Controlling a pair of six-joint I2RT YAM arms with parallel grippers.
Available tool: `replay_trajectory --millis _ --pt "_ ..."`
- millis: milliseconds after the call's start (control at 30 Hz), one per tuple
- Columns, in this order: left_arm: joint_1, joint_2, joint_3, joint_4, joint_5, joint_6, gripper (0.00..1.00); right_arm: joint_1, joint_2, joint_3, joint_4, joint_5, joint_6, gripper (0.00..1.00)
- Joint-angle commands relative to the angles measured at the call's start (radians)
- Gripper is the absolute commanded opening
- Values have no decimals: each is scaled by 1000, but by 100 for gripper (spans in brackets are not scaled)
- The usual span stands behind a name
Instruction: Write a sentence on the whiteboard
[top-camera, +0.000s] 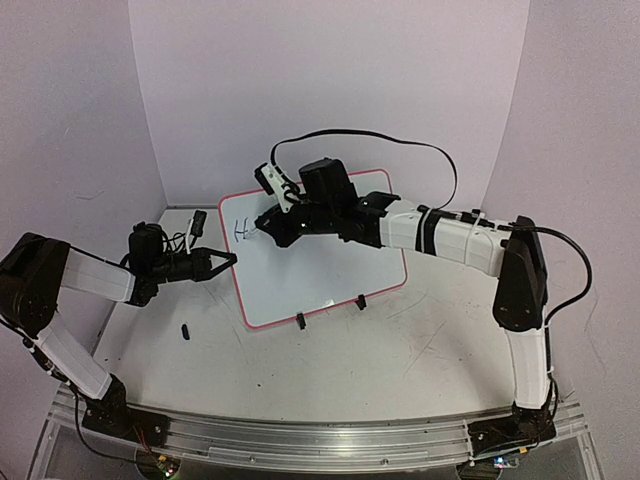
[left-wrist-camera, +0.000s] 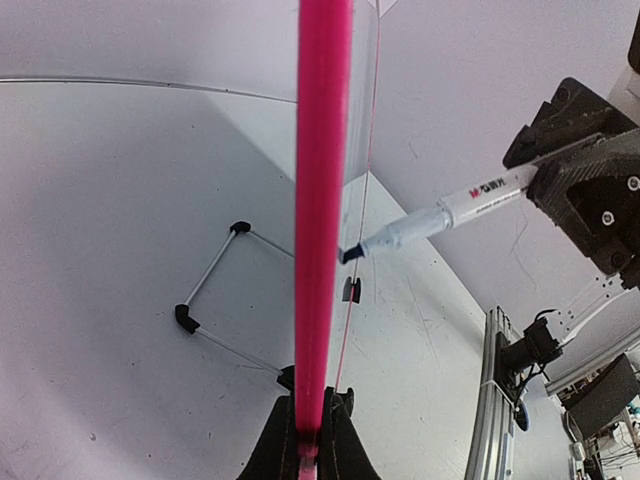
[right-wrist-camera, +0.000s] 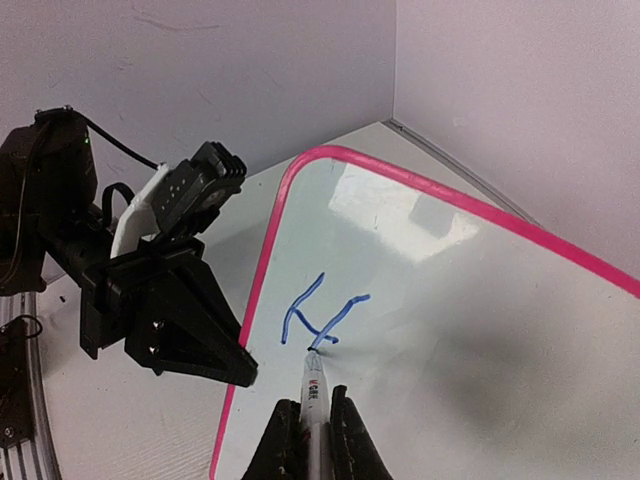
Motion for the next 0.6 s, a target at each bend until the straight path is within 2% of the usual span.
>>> replay_trajectory --millis 0,433,567 --pt "0 13 32 -6 -14 0 0 3 -64 -45 3 33 10 0" --pt "0 15 30 -6 -18 1 0 7 -169 -81 89 -12 41 0" --pt "0 18 31 -7 -18 2 0 -28 -159 -82 94 -13 63 0"
